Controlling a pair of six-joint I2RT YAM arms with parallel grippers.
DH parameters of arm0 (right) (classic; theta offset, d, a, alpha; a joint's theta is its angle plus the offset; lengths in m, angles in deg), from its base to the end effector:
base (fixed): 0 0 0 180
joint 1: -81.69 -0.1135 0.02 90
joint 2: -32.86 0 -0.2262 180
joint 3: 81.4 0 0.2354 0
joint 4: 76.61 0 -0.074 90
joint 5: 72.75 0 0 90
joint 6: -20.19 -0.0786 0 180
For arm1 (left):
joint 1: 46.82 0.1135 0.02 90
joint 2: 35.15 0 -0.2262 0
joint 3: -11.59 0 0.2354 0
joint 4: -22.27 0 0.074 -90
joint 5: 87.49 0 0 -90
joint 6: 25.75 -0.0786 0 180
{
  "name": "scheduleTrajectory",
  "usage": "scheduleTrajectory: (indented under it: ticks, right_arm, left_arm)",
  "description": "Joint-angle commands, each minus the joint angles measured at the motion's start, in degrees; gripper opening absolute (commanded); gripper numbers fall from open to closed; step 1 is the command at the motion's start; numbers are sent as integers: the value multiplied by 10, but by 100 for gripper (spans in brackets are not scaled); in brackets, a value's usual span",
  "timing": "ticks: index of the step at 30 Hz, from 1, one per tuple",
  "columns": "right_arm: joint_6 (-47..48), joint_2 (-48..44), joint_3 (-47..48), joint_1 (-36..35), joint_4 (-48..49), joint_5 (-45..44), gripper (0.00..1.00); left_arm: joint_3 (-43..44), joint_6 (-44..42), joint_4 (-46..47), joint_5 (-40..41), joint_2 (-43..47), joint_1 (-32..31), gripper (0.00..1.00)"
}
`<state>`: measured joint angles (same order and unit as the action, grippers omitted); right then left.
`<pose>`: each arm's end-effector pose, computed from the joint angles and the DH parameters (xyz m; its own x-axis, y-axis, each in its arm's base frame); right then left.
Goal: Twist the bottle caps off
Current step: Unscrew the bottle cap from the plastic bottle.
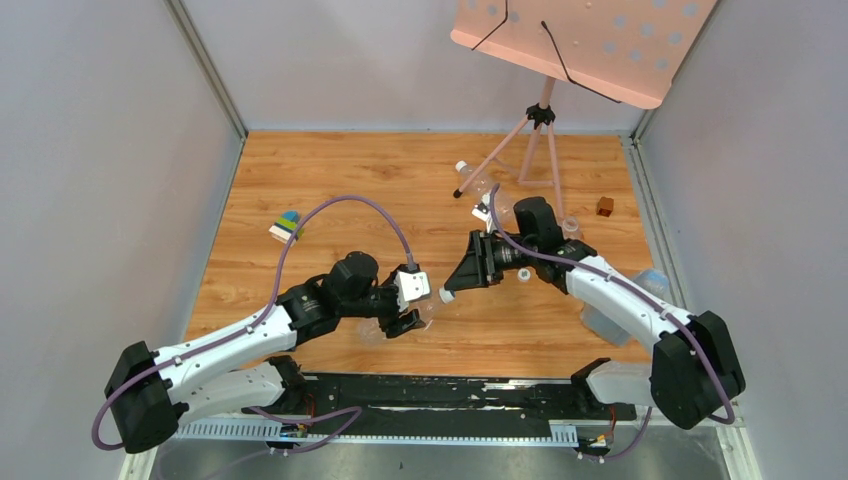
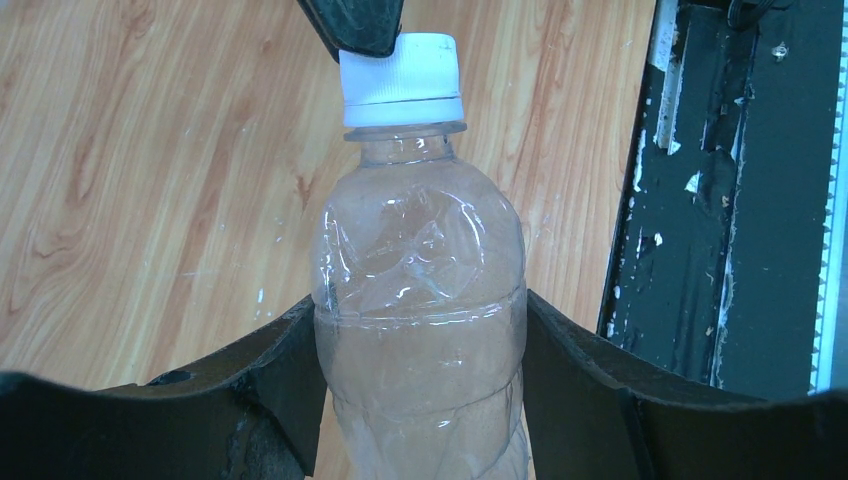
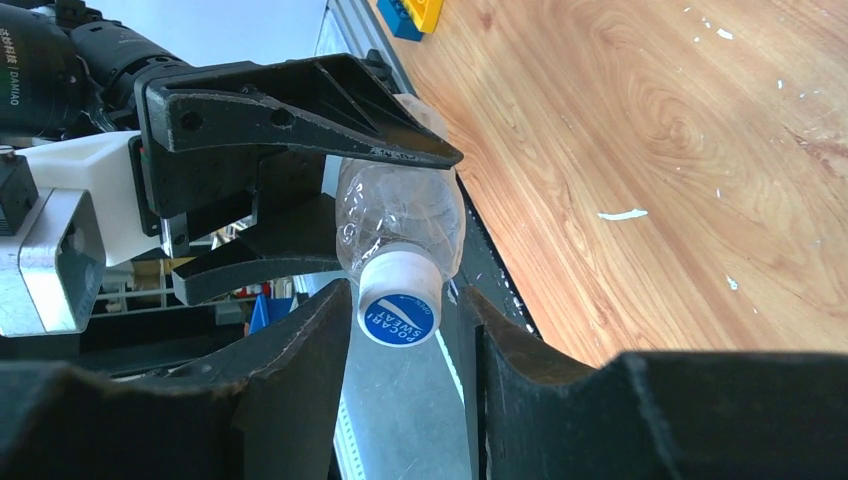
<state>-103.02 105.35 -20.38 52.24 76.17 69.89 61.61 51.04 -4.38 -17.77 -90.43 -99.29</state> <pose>0.2110 0.1909 0.2063 -0.9147 -0.1348 -0.3809 -0.4035 0.3552 0.8432 0.1313 -0.2156 0.1998 -0.1025 0.4854 -0.8683 0.9723 0.2333 0.0156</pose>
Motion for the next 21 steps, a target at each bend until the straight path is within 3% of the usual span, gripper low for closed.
scheduleTrajectory:
  ticks: [1,18,21]
  right_arm:
    - [11,10,27,-3,17,40,43]
    - [16,30,28,-17,19,57,44]
    - [17,29,27,-17,20,51,32]
  left_arm:
    - [20,-9,17,-10,3,0,12]
    - [29,-2,2,6,10,0,13]
    - [28,0,2,5,10,0,14]
